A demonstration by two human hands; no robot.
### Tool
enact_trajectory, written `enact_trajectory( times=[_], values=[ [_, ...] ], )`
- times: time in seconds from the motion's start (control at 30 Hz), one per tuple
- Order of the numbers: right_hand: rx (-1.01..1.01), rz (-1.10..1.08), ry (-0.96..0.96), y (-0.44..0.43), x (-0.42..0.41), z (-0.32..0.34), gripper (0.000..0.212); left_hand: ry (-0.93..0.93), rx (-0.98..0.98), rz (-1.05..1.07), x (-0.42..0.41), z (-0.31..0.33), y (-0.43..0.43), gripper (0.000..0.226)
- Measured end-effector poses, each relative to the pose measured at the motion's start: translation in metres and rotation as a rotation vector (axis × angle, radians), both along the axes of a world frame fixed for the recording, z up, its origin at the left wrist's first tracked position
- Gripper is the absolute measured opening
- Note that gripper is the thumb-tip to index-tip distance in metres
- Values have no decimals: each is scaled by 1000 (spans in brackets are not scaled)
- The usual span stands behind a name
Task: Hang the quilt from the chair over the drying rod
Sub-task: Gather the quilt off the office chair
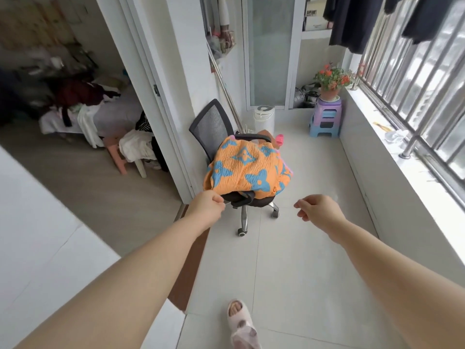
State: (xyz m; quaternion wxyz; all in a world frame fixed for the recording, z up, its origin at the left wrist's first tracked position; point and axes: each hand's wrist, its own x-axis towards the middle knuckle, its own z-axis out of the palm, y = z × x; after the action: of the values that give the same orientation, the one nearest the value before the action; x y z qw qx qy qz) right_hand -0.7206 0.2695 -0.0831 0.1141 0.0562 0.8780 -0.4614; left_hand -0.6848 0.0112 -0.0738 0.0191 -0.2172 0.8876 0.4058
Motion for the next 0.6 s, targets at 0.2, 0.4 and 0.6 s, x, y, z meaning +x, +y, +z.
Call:
enact_trajectory(
  times=[0.2, 0.4, 0.6],
  values=[
    [27, -7, 17, -32, -121, -4, 20, 8, 39, 58, -128, -12, -35, 13],
    [21, -34, -28, -71, -231, -22, 20, -46, 78, 81, -235, -29, -73, 12],
    [32, 18, -133, -104, -307, -56, 19, -105, 72, 114, -300, -51, -105, 11]
  ],
)
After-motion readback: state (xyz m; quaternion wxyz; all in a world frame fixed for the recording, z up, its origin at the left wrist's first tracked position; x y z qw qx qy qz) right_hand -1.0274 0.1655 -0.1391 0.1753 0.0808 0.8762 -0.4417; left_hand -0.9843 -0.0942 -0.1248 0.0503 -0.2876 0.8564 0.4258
